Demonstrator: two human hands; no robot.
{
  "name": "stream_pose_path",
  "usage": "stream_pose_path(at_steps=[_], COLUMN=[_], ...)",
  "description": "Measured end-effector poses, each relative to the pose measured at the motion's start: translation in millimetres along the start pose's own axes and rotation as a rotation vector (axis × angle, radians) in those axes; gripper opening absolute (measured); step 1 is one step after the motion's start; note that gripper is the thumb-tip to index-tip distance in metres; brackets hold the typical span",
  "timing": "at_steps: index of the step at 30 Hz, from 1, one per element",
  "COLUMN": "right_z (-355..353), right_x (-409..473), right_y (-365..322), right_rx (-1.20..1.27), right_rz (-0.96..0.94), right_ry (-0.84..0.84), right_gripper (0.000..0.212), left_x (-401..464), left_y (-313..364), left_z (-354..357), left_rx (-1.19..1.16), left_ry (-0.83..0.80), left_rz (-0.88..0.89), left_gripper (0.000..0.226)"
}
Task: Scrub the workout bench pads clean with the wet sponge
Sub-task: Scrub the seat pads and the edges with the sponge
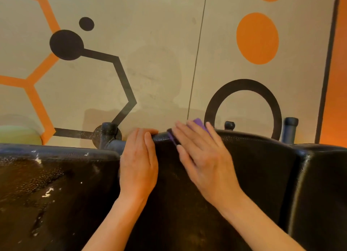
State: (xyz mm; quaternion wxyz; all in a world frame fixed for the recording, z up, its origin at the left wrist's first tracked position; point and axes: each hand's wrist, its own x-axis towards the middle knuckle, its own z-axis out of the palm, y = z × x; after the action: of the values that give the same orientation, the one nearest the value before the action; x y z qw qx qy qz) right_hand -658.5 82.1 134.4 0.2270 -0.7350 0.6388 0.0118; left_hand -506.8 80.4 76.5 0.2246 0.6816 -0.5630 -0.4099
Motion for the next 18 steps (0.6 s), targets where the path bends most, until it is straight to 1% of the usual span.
stream_pose_path(at_steps=[2, 4, 5, 6, 8, 10, 11, 12, 14, 15, 16, 17, 18], right_z=[-20, -25, -19, -8, 8, 1, -7, -17, -35, -36, -32, -23, -12], right_x=[-18, -21, -13, -4, 8, 8, 2, -7, -24, -27, -22, -12, 0], right_y=[37, 38, 24, 6, -26, -18, -1, 19, 44, 45, 37, 22, 3], right_rx=[0.040, 0.118, 0.140, 0.125, 0.062, 0.035, 0.034, 0.043, 0.090, 0.100, 0.109, 0.115, 0.111], right_rz=[0.165, 0.309, 0.317, 0.275, 0.092, -0.013, -0.001, 0.064, 0.263, 0.337, 0.372, 0.357, 0.294], right_ry=[0.051, 0.129, 0.138, 0.120, 0.049, -0.049, -0.059, -0.037, 0.073, 0.117, 0.137, 0.128, 0.100], right_gripper=[0.040, 0.040, 0.040, 0.040, 0.039, 0.040, 0.041, 0.042, 0.044, 0.044, 0.044, 0.043, 0.041], left_x=[1, 2, 2, 2, 2, 3, 3, 3, 3, 3, 3, 3, 3], left_y=[-1, 0, 0, 0, 0, -1, -1, -1, -1, -1, -1, 1, 3], left_z=[1, 1, 2, 2, 2, 2, 1, 1, 2, 1, 1, -1, -4], left_rx=[0.024, 0.034, 0.043, 0.048, 0.055, 0.061, 0.060, 0.061, 0.061, 0.062, 0.059, 0.048, 0.037], left_ry=[0.008, 0.023, 0.029, 0.029, 0.027, 0.022, 0.022, 0.022, 0.022, 0.020, 0.011, -0.008, -0.027], left_rz=[-0.005, -0.007, -0.005, -0.002, 0.013, 0.022, 0.019, 0.019, 0.025, 0.025, 0.023, 0.023, 0.037], left_gripper=[0.038, 0.038, 0.038, 0.038, 0.037, 0.036, 0.037, 0.039, 0.040, 0.041, 0.042, 0.042, 0.042])
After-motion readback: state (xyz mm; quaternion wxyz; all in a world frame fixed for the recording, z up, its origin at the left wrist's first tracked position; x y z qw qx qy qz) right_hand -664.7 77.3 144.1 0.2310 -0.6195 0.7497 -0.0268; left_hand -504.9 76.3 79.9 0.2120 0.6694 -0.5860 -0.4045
